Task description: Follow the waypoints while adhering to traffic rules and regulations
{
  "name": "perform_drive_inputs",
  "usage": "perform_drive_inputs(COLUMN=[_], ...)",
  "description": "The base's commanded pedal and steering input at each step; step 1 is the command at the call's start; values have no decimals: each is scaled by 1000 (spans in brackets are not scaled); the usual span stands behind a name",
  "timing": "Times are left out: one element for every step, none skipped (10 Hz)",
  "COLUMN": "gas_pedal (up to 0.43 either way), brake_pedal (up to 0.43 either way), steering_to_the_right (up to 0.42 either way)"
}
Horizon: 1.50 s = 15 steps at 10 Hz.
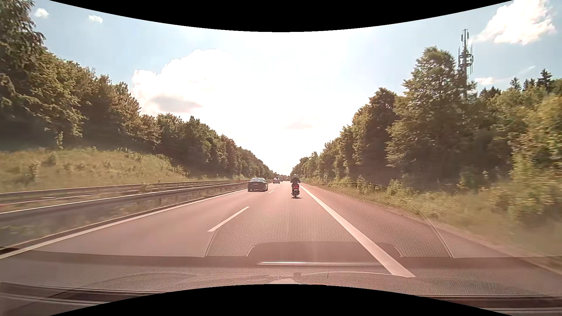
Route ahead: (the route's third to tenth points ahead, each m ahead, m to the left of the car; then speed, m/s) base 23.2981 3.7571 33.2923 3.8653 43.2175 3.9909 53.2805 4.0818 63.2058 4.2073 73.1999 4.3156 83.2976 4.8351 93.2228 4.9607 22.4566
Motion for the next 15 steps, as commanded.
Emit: perform_drive_inputs(gas_pedal=[299,299,299,299,299,299,299,287,287,287,287,287,287,287,287], brake_pedal=[12,12,12,12,12,12,12,12,12,12,12,12,12,12,12], steering_to_the_right=[-2,-2,-1,-1,-1,-1,-1,0,0,1,0,0,0,-1,-3])
